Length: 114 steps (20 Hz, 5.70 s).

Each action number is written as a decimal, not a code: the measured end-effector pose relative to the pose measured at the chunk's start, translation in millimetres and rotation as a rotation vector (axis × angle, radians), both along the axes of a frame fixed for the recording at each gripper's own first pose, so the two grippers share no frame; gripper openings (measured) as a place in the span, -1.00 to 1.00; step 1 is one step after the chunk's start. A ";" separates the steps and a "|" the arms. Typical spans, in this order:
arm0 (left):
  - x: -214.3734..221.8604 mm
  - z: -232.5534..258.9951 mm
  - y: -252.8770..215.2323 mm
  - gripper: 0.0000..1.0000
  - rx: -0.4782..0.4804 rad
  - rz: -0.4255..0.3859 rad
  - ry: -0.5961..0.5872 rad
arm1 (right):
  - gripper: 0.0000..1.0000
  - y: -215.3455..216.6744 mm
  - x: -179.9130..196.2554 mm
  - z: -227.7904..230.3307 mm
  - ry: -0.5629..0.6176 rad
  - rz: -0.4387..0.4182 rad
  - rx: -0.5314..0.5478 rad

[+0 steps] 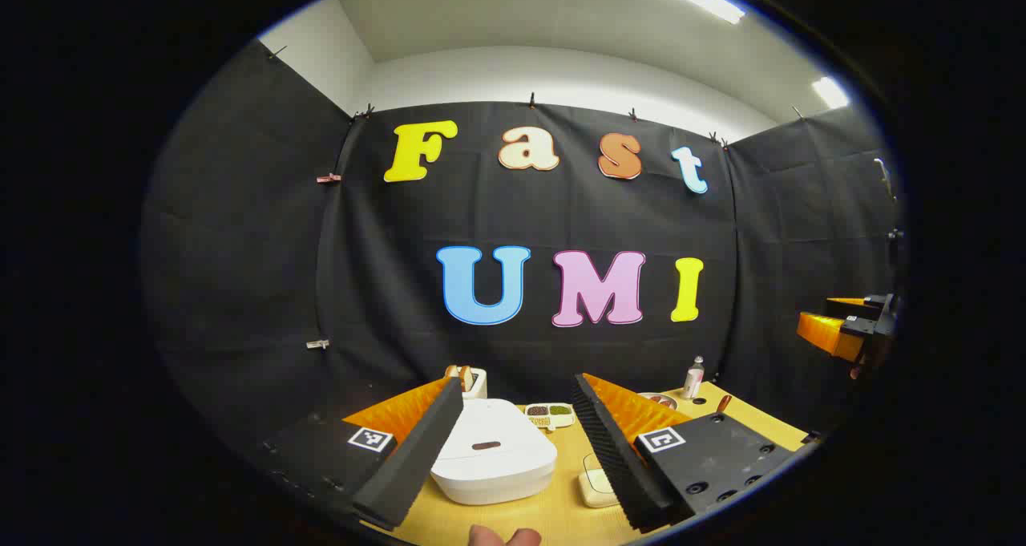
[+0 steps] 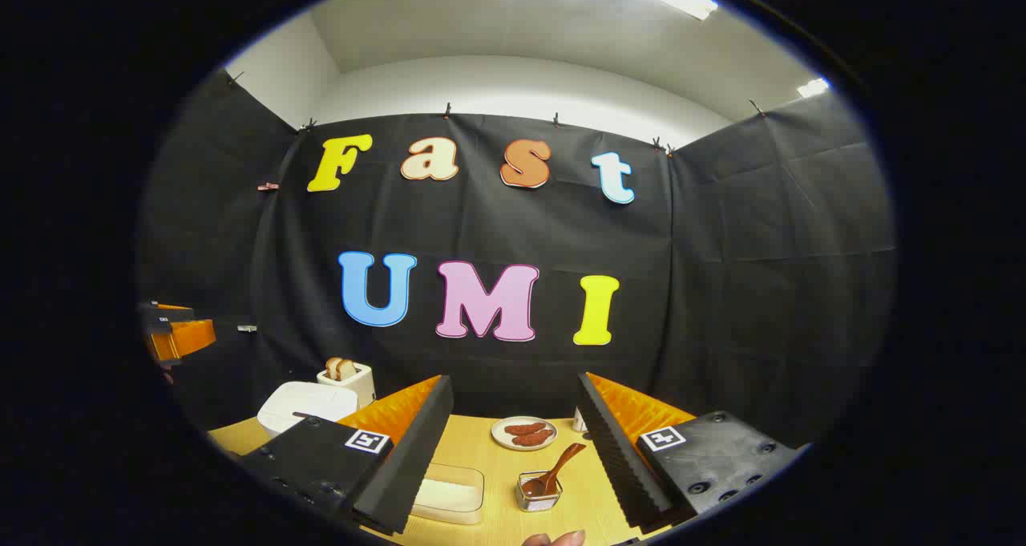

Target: Close the left gripper, press the button to open the rice cooker; take a wooden spoon from the chopstick holder with the right hand, scoop a spoonful of rice and pour it into the rice cooker, then put the wooden spoon back into the chopstick holder.

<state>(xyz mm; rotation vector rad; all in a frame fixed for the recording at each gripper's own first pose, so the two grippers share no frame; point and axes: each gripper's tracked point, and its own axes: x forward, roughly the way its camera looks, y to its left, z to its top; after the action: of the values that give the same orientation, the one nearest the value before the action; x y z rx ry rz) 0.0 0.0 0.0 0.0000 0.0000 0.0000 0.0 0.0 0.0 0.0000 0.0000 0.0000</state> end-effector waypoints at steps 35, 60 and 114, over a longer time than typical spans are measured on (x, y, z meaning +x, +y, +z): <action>90.2 -92.6 23.6 -0.87 -0.147 -0.315 0.270 | 0.94 3.7 13.7 -14.3 0.040 -0.074 -0.088; 209.3 -262.7 60.1 -0.88 -0.130 -0.326 0.815 | 0.95 -54.4 -17.2 -42.0 0.127 -0.232 -0.075; 51.8 -88.1 -38.9 0.90 -0.139 0.129 0.231 | 0.91 -104.6 130.0 -282.5 0.557 0.210 0.271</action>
<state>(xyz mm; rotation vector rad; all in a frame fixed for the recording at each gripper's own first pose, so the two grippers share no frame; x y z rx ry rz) 51.8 -38.9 -88.1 -0.1388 0.2313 0.1294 130.0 -104.6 -282.5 0.2715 0.5567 0.2097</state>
